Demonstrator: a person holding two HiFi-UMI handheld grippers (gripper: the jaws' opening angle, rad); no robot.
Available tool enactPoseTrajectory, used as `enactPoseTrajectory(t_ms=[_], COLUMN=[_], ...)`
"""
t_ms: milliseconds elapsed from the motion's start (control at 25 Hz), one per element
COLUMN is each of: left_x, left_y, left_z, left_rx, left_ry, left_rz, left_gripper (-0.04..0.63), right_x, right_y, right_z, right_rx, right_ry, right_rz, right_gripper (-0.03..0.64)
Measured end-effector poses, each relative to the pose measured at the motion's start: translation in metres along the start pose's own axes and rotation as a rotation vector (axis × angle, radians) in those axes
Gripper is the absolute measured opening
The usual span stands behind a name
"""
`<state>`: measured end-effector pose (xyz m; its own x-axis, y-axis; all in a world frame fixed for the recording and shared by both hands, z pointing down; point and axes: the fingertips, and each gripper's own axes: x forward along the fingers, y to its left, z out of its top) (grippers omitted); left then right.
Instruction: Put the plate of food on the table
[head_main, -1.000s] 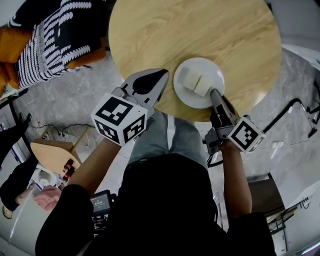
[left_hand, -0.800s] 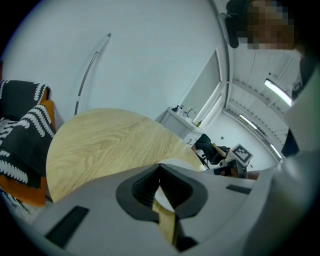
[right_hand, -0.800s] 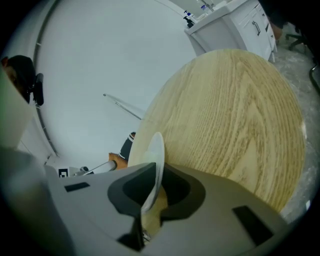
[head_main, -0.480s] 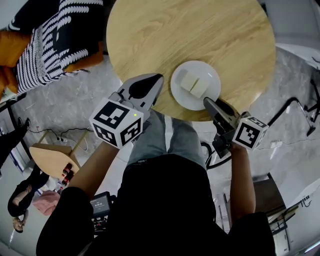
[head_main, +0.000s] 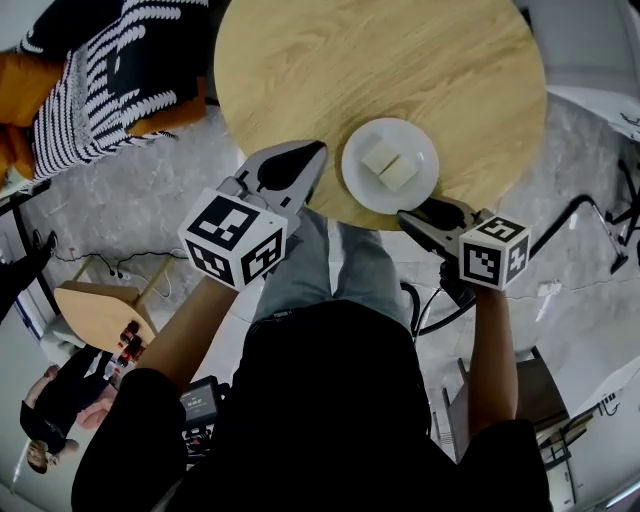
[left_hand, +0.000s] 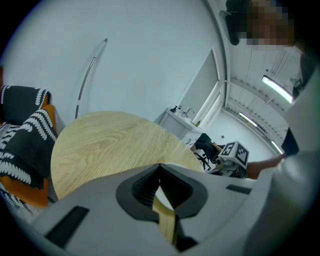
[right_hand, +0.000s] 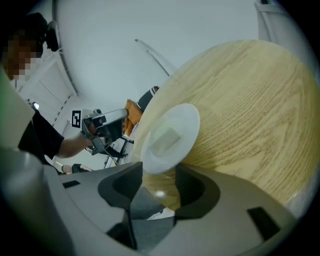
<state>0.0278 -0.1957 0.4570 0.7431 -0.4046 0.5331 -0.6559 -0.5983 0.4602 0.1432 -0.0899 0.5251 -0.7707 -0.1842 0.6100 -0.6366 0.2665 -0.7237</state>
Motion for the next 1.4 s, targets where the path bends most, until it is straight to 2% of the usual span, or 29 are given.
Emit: enactPoseTrajectory(t_ms=[400,560,800,960,1080,1200,1320,1400], left_x=[-0.01,-0.009,-0.018,-0.033,-0.046,-0.061,-0.076,-0.086], left_y=[0.003,0.004,0.001,-0.001,-0.01,-0.024,-0.039,-0.048], left_z=[-0.001,0.002,0.016,0.028,0.038,0.051,0.072,0.087], left_rx=[-0.014,-0.025,-0.018,-0.005,0.014,0.042,0.067,0.092], left_ry=[-0.012,-0.004,-0.016,-0.045,-0.059,-0.071,-0.113,-0.149], left_rz=[0.032,0.039,0.044,0.065,0.076,0.082,0.071,0.076], left_gripper=[0.006,0.006,0.006,0.006,0.006,0.006,0.006,0.006], right_x=[0.0,0.0,-0.005,-0.013,-0.028,-0.047,-0.066,-0.076], right_y=[-0.005,-0.01,-0.017,-0.013,-0.001,0.01,0.026,0.043], right_z=[-0.015,-0.013,-0.018,-0.014,0.0,0.021,0.051,0.07], right_rx=[-0.18,-0.164,-0.171,-0.161,-0.142,-0.131,-0.18,-0.217], right_ry=[0.194,0.224,0.221,0.188,0.121,0.022,-0.087,-0.16], right_rz=[-0.114,-0.112,-0.176,-0.19,-0.197,-0.24,-0.3,-0.307], right_gripper=[0.196,0.196,0.195,0.195,0.188,0.13,0.064,0.029])
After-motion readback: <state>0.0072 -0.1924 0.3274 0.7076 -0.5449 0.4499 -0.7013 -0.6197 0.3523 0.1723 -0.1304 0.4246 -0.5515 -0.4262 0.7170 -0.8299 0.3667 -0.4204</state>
